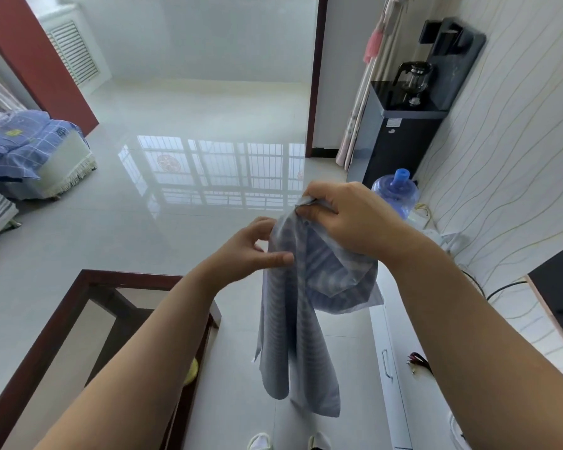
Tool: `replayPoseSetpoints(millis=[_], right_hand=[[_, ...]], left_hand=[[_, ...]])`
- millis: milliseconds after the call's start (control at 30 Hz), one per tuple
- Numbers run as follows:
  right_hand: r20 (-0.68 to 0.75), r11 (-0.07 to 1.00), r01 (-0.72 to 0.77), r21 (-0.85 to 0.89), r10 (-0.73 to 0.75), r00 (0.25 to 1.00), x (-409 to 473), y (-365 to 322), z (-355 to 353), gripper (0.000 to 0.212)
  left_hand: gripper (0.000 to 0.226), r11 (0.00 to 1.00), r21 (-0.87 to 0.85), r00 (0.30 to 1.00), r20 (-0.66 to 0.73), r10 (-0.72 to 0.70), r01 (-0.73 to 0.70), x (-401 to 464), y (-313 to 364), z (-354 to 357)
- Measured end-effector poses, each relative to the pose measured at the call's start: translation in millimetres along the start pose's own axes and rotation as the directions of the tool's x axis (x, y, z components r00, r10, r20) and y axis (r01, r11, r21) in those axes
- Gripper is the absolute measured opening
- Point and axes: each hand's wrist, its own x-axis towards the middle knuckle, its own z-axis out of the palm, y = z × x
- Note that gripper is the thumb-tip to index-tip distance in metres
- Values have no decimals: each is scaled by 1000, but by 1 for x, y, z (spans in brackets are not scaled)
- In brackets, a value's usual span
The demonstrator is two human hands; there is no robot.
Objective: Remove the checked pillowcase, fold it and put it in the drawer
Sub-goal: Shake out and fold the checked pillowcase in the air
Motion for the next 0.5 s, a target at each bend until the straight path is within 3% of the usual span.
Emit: replayPoseSetpoints(millis=[133,300,400,500], right_hand=[[75,1000,-5,-13,6,997,-2,-1,6,11],[61,998,-34,-45,37,997,-3,3,6,11],[26,998,-57,-24,57,998,-3,8,2,10],[-10,999,-41,-10,41,999,1,9,-3,12]], left_hand=[[26,995,-92,998,56,32,-26,6,19,-11],[32,980,182,991,88,-100,83,7,11,-19],[31,839,507,951,106,-289,198,4,-22,-12],[39,617,783,920,181,-346,78,2,-53,11]])
